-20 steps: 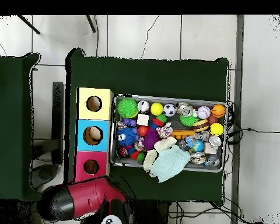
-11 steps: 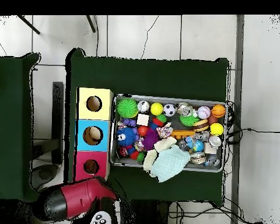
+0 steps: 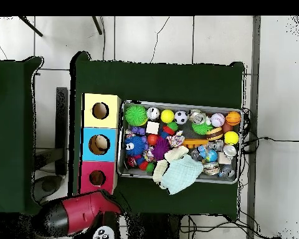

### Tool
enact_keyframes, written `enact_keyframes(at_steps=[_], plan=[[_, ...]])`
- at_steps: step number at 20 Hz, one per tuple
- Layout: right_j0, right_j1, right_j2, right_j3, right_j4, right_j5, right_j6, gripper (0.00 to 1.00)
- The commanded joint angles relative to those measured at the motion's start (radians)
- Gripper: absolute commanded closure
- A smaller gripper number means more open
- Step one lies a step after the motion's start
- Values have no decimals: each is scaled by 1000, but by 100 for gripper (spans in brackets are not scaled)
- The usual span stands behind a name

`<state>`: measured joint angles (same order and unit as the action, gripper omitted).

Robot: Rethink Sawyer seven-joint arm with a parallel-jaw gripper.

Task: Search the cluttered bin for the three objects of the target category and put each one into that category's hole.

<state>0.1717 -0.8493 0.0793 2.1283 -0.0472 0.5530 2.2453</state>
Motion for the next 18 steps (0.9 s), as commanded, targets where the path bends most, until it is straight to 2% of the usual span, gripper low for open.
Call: enact_keyframes(at_steps=[1,9,18], plan=[[13,-13,-45,-52,69,-93,232,100],[21,-21,-59,-34,106,-111,217,100],[40,-11,-78,-58,136,-90,204,100]])
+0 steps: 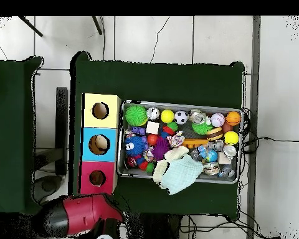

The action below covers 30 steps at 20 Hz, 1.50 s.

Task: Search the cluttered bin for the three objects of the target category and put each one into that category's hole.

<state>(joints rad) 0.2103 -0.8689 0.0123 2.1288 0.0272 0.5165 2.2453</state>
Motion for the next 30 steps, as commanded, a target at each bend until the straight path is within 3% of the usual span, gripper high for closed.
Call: enact_keyframes(at_steps=[1,14,30], plan=[[3,8,-13,-60,64,-51,200,100],[-37,46,-13,-131,58,-39,136,100],[-24,53,-16,-162,78,-25,164,100]])
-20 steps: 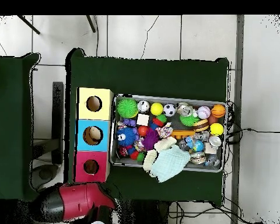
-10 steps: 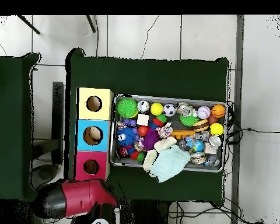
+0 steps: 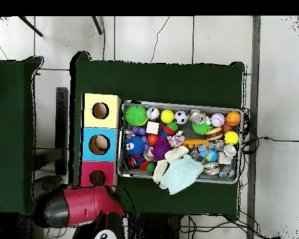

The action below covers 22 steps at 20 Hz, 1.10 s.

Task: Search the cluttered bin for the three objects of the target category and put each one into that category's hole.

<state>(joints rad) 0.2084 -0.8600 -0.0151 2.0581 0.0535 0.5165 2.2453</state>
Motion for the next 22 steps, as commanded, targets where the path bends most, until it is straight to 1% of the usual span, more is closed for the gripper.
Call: enact_keyframes(at_steps=[1,6,11,18,22], plan=[[-18,42,11,-91,57,-21,170,100],[-10,35,7,-108,66,8,173,100],[-13,29,8,-97,72,1,163,100],[-40,34,18,-90,78,-9,142,100],[-66,16,28,-67,79,-11,119,100]])
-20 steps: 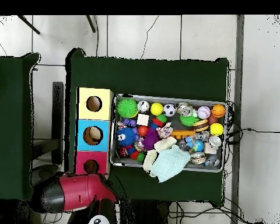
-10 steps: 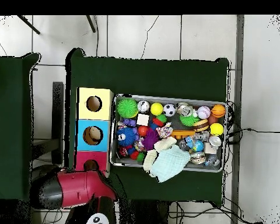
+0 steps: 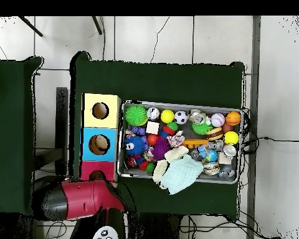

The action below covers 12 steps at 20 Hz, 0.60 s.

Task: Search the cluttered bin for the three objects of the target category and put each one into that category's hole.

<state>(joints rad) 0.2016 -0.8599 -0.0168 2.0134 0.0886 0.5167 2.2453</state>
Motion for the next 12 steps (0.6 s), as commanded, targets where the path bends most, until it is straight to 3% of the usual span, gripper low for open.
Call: enact_keyframes(at_steps=[1,12], plan=[[-67,12,31,-19,42,-10,112,100],[-132,15,59,12,19,-51,78,100]])
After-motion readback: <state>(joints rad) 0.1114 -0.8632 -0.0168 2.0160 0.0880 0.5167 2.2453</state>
